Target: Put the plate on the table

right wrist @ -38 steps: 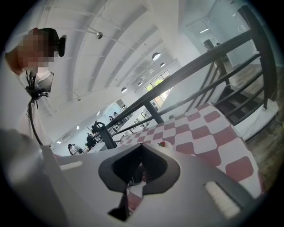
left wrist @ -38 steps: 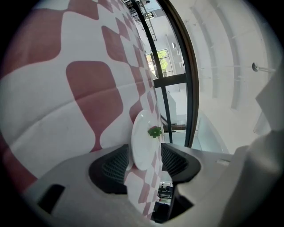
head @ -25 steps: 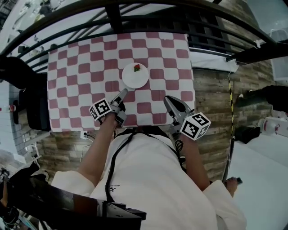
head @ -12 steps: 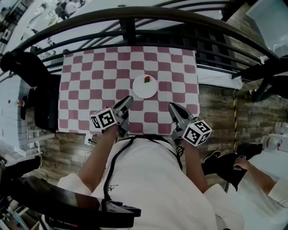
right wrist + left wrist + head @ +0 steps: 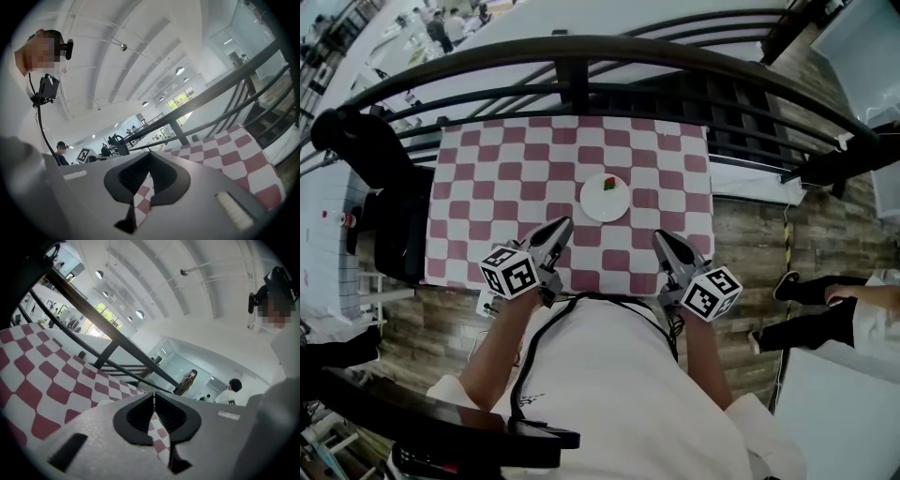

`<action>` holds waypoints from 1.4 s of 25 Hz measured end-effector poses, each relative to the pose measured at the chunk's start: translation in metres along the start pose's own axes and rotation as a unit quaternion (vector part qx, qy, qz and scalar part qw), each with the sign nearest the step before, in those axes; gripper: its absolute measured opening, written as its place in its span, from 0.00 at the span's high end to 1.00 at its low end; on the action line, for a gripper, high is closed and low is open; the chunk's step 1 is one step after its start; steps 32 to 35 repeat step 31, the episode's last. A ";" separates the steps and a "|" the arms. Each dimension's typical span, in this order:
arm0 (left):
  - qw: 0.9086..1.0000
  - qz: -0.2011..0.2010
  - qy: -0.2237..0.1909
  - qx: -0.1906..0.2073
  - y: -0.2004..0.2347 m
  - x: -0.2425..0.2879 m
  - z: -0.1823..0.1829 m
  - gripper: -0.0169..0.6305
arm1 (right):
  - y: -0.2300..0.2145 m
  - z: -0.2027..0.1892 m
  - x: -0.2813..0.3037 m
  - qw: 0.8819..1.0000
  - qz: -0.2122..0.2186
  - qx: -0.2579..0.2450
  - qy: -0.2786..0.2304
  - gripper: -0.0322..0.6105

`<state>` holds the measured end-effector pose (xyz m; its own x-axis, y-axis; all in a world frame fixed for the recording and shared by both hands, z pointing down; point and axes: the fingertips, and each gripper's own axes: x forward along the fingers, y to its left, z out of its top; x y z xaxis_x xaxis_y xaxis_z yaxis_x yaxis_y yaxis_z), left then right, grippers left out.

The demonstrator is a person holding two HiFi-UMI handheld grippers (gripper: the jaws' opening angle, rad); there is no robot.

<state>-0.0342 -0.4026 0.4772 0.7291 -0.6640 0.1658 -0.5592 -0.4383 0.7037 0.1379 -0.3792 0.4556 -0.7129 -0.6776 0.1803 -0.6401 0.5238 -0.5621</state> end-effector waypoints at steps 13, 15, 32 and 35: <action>0.997 0.002 0.018 0.074 -0.013 0.000 -0.002 0.96 | 0.011 0.006 -0.011 1.000 -0.009 -0.003 -0.024 0.94; 0.997 0.000 0.018 0.074 -0.013 0.002 -0.003 0.96 | 0.011 0.006 -0.012 1.000 -0.013 -0.007 -0.026 0.94; 0.998 -0.006 0.036 0.055 -0.009 0.009 -0.014 0.96 | 0.011 0.005 -0.018 0.999 -0.029 -0.024 -0.022 0.94; 0.998 -0.006 0.036 0.055 -0.009 0.009 -0.014 0.96 | 0.011 0.005 -0.018 0.999 -0.029 -0.024 -0.022 0.94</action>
